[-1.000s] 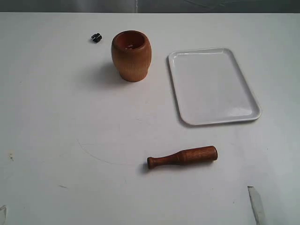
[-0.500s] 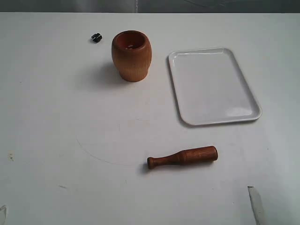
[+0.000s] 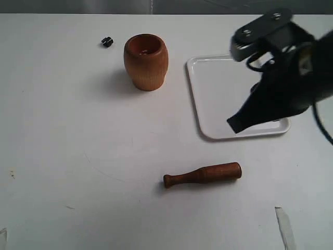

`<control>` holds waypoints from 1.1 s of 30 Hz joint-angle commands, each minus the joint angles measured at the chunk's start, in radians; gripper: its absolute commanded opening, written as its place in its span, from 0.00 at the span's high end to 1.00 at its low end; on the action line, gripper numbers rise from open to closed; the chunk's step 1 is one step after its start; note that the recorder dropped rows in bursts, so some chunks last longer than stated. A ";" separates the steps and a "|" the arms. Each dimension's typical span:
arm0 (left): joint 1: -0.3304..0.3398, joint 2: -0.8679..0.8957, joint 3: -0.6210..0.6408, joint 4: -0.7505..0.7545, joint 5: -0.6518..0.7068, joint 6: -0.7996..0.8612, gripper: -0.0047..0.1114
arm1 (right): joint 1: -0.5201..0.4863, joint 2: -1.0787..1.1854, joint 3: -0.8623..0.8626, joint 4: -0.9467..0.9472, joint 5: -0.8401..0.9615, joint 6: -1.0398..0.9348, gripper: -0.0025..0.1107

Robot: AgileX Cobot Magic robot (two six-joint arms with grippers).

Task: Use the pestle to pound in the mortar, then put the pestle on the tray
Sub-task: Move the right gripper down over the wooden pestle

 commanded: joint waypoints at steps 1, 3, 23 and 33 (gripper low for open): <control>-0.008 -0.001 0.001 -0.007 -0.003 -0.008 0.96 | 0.072 0.146 -0.162 0.000 0.134 -0.157 0.98; -0.008 -0.001 0.001 -0.007 -0.003 -0.008 0.96 | 0.099 0.197 -0.206 0.016 0.124 -0.204 0.98; -0.008 -0.001 0.001 -0.007 -0.003 -0.008 0.96 | 0.301 0.385 -0.160 0.185 0.094 -0.678 0.40; -0.008 -0.001 0.001 -0.007 -0.003 -0.008 0.96 | 0.313 0.385 -0.056 0.170 -0.110 -0.706 0.31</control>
